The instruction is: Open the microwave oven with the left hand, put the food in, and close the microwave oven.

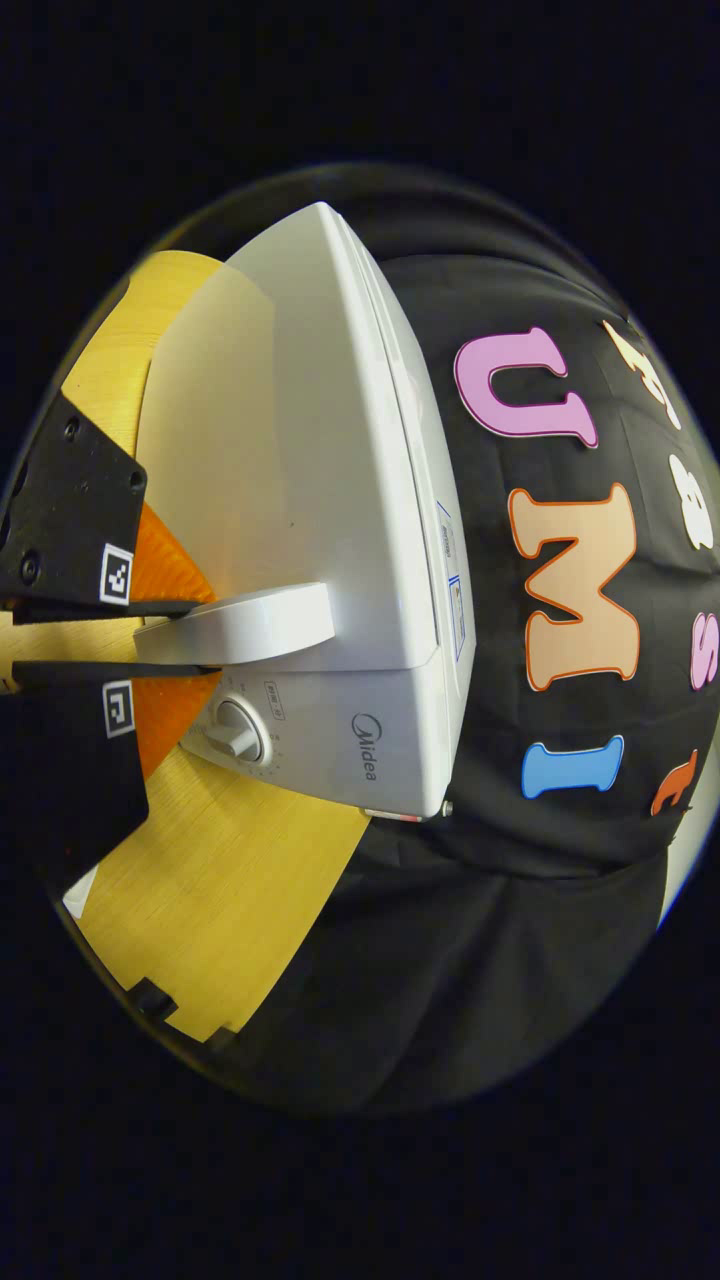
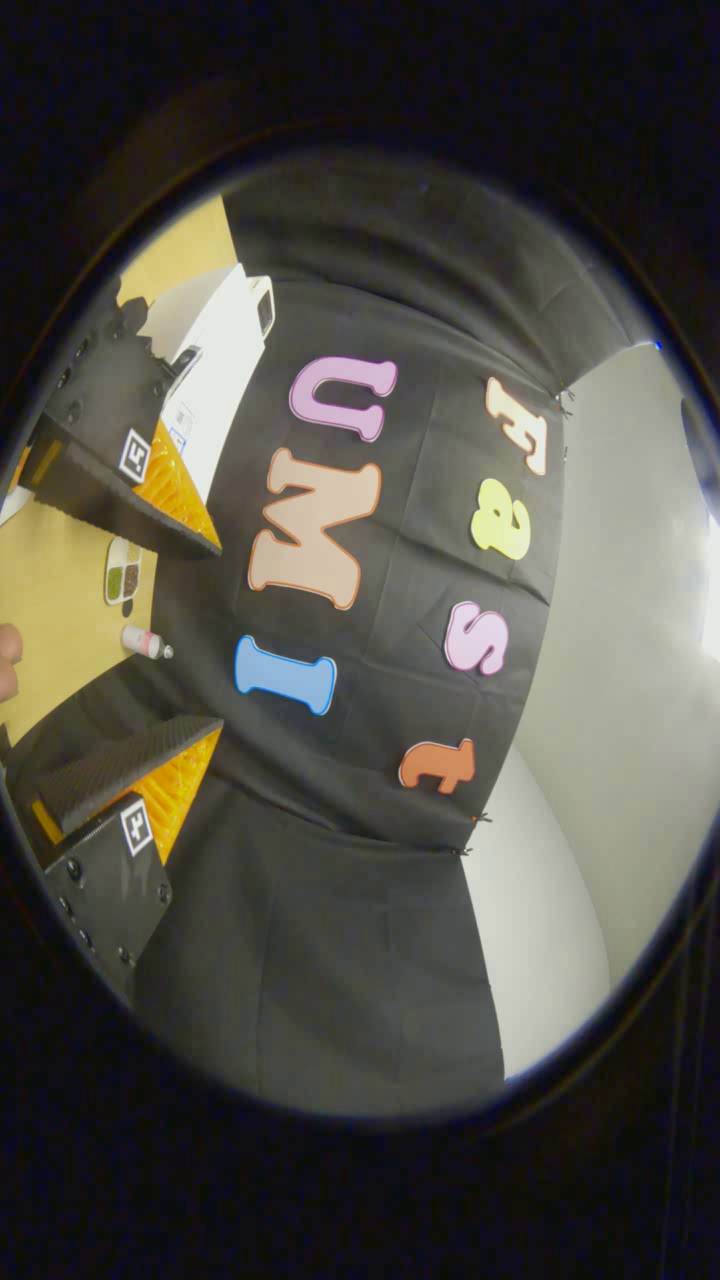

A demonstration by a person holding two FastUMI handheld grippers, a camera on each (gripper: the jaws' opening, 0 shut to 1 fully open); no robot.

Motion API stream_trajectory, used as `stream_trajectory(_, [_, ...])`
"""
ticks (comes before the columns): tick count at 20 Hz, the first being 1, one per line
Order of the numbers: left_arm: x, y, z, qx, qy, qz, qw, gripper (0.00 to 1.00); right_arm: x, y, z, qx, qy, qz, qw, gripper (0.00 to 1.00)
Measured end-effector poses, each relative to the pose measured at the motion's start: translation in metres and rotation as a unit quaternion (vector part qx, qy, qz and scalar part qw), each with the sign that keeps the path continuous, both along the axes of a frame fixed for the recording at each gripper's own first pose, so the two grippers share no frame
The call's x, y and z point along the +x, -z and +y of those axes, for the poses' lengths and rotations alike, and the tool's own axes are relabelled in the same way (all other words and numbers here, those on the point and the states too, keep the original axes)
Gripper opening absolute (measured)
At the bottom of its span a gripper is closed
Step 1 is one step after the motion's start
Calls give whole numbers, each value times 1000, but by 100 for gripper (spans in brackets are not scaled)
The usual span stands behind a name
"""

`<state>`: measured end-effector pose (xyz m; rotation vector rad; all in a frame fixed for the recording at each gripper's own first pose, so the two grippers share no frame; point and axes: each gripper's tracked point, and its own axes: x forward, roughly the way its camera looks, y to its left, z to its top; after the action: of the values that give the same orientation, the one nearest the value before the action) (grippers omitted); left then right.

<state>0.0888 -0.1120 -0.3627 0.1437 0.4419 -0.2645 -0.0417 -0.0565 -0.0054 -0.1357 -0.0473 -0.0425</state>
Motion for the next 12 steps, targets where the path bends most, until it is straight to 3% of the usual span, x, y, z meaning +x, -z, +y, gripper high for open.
stream_trajectory(5, [0,-2,-1,-10,22,5,1000,2,0,2,3,-1,-4,2,1000,96])
stream_trajectory(12, [-4,-1,-1,-21,15,11,1000,1,-3,-3,7,-13,-12,-2,1000,97])
